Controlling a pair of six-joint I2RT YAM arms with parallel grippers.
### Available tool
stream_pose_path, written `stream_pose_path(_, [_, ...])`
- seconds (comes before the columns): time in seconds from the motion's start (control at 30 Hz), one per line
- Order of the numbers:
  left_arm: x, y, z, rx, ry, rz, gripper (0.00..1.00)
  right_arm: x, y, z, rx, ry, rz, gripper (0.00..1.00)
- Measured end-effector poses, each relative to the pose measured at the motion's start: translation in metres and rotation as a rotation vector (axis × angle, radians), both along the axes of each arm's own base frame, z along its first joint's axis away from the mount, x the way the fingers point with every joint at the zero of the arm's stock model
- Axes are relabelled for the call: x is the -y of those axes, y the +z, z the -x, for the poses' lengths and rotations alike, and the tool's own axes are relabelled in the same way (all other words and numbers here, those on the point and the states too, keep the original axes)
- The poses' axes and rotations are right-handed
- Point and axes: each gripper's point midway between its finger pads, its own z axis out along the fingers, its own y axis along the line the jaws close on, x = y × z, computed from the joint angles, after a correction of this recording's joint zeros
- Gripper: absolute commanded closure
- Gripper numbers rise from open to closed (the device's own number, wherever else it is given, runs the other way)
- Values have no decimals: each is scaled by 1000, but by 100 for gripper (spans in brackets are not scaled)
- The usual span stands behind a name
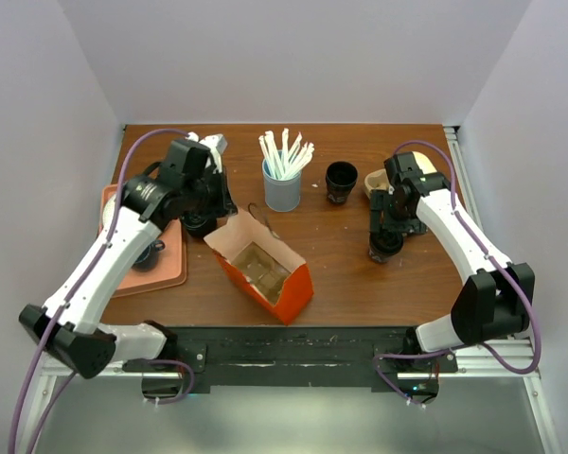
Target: Pack the takeout coffee
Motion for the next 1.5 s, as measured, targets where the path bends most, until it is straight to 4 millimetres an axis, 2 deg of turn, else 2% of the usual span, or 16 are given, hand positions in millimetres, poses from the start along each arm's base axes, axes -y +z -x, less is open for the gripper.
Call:
stream_pose_path(0.13, [-2, -14, -6, -98, 60, -45, 100, 0, 3, -2, 6, -1, 2, 16])
stream_pose_path(0.37, [-7, -5, -24, -152, 160, -11, 100, -2, 24, -14, 60, -4, -5, 17])
stream_pose_path(0.53, [-18, -8, -44, -198, 246, 66, 100, -1, 25, -14, 62, -5, -1, 19])
stream_pose_path(0.67, [-15, -13, -55, -214, 263, 80, 100, -5, 29, -14, 60, 7, -25, 22])
stream_pose_path(0.73, [-14, -13, -56, -215, 265, 86, 100, -11, 40, -17, 77, 17, -55, 23])
stream_pose_path(0.87, [-18, -14, -52, -211, 275, 79, 100, -38, 79, -32, 165, 58, -200, 25])
stream_pose_path(0.9, [-19, -13, -51, -209, 277, 76, 97, -47, 92, -34, 191, 69, -247, 25])
stream_pose_path(1.03, [-22, -11, -48, -199, 275, 66, 70, -89, 142, -29, 283, 142, -403, 25])
stream_pose_path(1.1, [-23, -10, -48, -190, 265, 59, 65, -112, 163, -20, 308, 198, -455, 26])
stream_pose_path(1.17, [-24, -9, -46, -183, 257, 52, 61, -129, 176, -12, 321, 240, -493, 26])
stream_pose_path(1.23, [-25, -8, -44, -178, 246, 44, 60, -134, 178, -5, 317, 248, -502, 26])
stream_pose_path(1.5, [-29, -4, -38, -145, 192, 15, 62, -110, 167, -8, 320, 168, -397, 25])
